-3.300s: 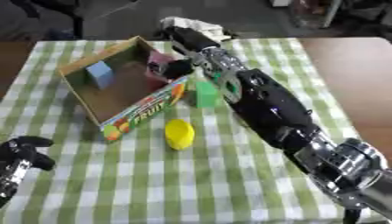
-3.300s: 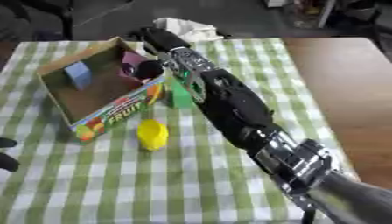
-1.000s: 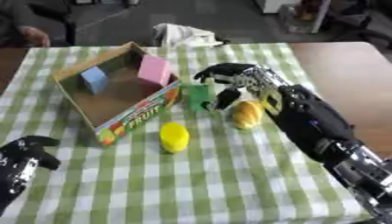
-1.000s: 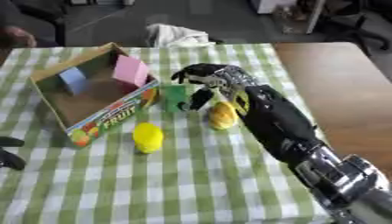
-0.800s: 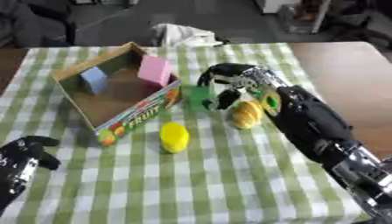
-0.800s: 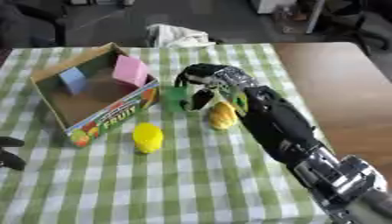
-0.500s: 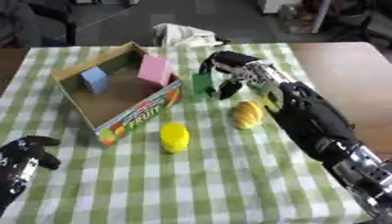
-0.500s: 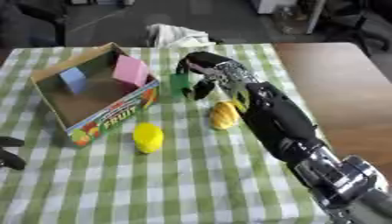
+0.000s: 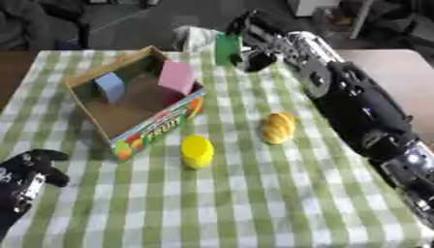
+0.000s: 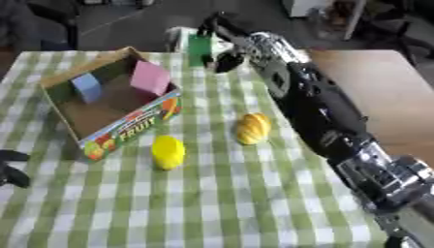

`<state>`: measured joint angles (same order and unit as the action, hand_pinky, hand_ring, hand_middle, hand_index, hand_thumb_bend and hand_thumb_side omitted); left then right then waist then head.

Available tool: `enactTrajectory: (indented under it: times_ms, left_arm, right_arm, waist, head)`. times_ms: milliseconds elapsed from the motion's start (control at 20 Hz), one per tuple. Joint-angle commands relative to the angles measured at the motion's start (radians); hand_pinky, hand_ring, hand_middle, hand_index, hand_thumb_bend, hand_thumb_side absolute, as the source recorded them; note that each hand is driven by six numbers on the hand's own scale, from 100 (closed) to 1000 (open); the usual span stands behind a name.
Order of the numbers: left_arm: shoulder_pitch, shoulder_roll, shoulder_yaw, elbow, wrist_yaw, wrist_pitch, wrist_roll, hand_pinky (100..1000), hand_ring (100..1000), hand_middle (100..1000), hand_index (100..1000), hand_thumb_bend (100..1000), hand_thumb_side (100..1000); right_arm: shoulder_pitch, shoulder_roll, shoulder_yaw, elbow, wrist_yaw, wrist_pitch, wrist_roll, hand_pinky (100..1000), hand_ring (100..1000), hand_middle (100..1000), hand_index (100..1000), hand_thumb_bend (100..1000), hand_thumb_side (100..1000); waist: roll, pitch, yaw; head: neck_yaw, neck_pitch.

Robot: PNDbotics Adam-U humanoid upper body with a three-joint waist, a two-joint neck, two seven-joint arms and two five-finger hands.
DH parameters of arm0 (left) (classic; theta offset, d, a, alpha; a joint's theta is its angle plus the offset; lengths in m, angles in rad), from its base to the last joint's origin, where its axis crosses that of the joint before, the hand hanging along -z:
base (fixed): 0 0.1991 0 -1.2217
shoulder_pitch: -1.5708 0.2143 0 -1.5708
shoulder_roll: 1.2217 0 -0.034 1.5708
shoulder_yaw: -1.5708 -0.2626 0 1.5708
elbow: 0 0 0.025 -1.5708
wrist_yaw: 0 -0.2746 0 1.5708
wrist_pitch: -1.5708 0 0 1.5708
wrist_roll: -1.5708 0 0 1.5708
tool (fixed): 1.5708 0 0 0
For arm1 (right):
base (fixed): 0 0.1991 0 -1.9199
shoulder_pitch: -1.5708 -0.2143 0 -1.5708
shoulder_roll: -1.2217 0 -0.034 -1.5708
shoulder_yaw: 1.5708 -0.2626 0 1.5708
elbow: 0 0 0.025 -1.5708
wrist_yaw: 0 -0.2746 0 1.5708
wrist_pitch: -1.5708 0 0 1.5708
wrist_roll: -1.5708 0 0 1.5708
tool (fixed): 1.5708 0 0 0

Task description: Pick up objects on the table and place them in the box.

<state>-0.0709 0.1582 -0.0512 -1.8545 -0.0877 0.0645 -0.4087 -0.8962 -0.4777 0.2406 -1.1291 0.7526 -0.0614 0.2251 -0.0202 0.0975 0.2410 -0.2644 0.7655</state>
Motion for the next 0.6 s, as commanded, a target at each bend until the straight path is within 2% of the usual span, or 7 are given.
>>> enactTrajectory:
  times_ms: [50, 300, 350, 600]
  left_arm:
    - [-0.009, 0.012, 0.008, -0.012, 0.003, -0.002, 0.003, 583, 543, 664, 705, 100, 605]
    - [-0.011, 0.010, 0.004, -0.012, 0.006, -0.002, 0.001, 583, 542, 664, 705, 100, 606]
    - [-0.012, 0.009, 0.003, -0.011, 0.006, -0.002, 0.000, 583, 542, 664, 705, 100, 608]
    - [-0.021, 0.005, -0.005, -0.012, 0.010, -0.003, -0.008, 583, 541, 663, 705, 100, 604]
  right_arm:
    - [-0.030, -0.031, -0.012, -0.032, -0.026, 0.022, 0.000, 790, 846, 468, 716, 152, 100]
    - [-0.044, 0.009, -0.003, -0.012, -0.040, 0.031, -0.016, 787, 847, 471, 715, 126, 100]
    - [-0.049, 0.021, 0.001, -0.008, -0.040, 0.030, -0.017, 787, 847, 471, 716, 149, 100]
    - [-0.076, 0.084, 0.021, 0.013, -0.038, 0.015, -0.017, 787, 851, 473, 718, 100, 100]
  waist:
    - [0.002, -0.017, 0.005]
    - [0.004, -0.019, 0.018]
    - [0.005, -0.019, 0.023]
    - [0.009, -0.013, 0.057]
  head:
    - [0.002, 0.005]
    - [-0.004, 0.005]
    - [-0.007, 0.005]
    - [-0.029, 0.005]
